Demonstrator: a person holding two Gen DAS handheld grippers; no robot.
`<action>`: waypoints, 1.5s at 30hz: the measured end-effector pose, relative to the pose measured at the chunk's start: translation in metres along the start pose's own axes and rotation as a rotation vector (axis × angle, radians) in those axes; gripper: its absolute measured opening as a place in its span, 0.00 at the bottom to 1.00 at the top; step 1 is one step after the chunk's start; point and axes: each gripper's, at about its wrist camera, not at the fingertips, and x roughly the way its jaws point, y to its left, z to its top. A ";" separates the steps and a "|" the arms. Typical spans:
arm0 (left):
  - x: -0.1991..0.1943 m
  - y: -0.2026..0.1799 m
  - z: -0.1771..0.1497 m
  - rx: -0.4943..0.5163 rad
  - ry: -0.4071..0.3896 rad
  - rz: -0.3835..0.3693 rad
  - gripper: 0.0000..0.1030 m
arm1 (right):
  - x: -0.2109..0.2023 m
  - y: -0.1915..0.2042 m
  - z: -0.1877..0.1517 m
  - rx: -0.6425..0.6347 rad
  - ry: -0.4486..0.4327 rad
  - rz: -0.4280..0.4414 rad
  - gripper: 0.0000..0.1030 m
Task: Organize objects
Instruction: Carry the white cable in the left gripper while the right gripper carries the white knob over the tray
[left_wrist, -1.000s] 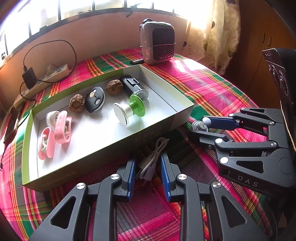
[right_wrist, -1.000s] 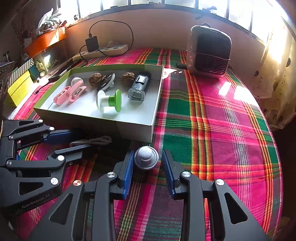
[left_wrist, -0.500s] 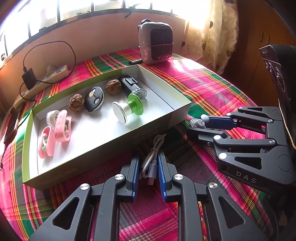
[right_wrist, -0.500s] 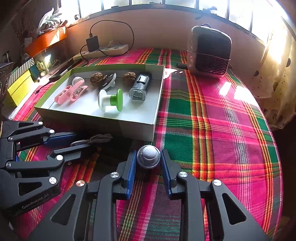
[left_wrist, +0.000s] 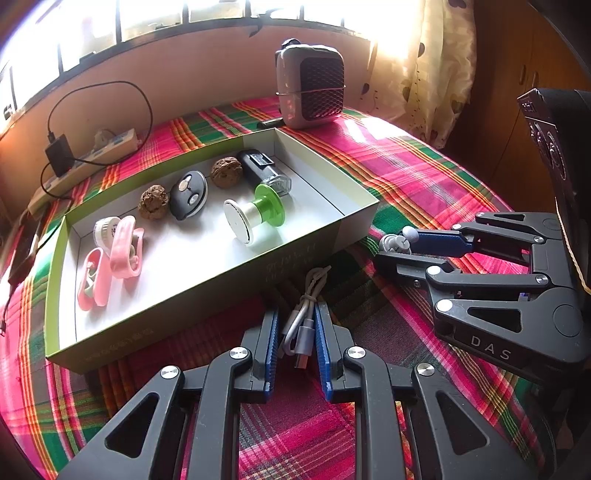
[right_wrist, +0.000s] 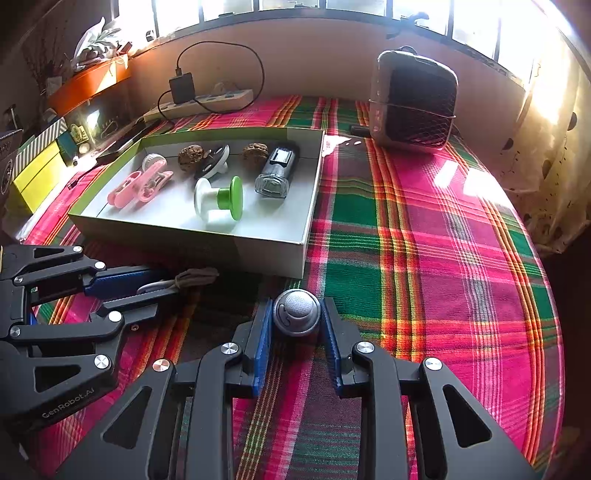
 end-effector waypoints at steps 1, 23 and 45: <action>0.000 0.000 0.000 0.001 0.000 -0.002 0.16 | -0.001 0.000 0.000 0.001 -0.002 -0.001 0.26; -0.027 -0.001 -0.012 -0.028 -0.040 0.000 0.16 | -0.019 0.005 -0.007 0.024 -0.032 0.002 0.26; -0.066 0.031 -0.014 -0.107 -0.112 0.066 0.16 | -0.049 0.033 0.012 -0.007 -0.111 0.030 0.26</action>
